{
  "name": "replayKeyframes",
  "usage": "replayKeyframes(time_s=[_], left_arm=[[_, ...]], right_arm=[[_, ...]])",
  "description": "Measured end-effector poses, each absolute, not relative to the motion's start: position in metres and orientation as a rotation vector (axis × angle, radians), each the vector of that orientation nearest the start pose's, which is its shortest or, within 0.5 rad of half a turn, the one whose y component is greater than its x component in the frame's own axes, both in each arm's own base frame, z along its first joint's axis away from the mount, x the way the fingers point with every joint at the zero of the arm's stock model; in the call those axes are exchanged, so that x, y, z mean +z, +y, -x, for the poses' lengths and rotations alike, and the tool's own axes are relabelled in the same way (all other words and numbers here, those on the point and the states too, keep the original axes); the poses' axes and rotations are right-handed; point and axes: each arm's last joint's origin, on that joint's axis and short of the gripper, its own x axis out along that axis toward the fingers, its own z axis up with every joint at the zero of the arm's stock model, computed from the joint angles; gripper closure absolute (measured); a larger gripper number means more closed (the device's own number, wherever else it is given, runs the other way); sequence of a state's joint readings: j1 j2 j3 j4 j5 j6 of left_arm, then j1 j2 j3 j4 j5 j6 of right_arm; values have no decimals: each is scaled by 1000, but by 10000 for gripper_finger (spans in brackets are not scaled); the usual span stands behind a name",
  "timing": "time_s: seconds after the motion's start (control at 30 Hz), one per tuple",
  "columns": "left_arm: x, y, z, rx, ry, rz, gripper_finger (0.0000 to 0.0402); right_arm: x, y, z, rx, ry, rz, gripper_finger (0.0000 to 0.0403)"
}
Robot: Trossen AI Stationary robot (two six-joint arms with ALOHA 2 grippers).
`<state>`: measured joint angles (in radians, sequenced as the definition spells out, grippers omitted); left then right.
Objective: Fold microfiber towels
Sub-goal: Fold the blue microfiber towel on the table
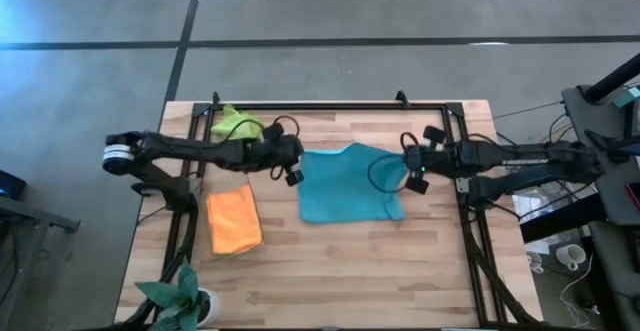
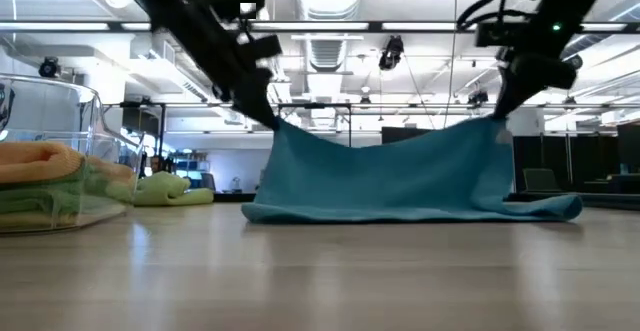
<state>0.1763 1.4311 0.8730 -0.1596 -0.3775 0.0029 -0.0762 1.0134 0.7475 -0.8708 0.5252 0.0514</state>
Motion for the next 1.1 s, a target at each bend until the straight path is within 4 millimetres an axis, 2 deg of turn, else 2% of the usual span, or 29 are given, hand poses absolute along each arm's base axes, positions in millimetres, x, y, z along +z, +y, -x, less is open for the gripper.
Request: replayKeyframes(time_s=[0.13,0.2,0.3,0.43,0.6,0.93,1.1], left_arm=[[222,79,-291,554,765,-112,402],[228,82,-289,562,751,-117,402],[244,81,-281,565,694,-126,402],[270,69,-268,510,592,-128,402],[291,41,-249,227,488,-178,402],[319,-7,-210,22,410,-195,402],[329,-22,-202,-138,367,-168,402]], right_arm=[[246,-41,-179,-551,1180,346,394],[259,-47,-184,-538,1197,397,394],[278,-55,-190,-560,1241,457,394],[310,-55,-197,-548,1201,423,394],[337,-40,-200,-356,1116,264,394],[362,-1,-178,-216,1104,48,394],[379,23,-167,-103,1033,12,394]])
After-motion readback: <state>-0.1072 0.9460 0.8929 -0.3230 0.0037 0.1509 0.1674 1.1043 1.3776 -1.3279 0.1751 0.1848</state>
